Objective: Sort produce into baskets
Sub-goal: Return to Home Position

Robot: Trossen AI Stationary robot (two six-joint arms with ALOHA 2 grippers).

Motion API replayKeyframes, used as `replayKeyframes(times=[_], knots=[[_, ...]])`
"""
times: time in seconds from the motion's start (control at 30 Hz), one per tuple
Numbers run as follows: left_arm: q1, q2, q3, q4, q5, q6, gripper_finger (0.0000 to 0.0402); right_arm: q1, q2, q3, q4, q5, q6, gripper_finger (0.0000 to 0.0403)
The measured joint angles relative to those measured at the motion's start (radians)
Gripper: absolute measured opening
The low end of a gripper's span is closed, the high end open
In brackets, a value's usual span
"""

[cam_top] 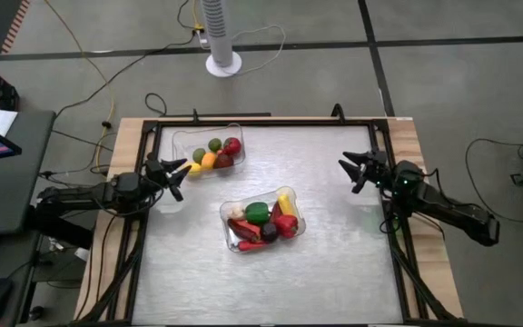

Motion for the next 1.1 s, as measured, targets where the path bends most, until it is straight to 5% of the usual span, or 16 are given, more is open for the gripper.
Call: replayKeyframes(times=[1.1], knots=[[0.0, 0.0, 0.001, -0.006, 0.0, 0.015, 0.0123, 0.0, 0.0, 0.0, -0.003, -0.002, 0.001, 0.0217]])
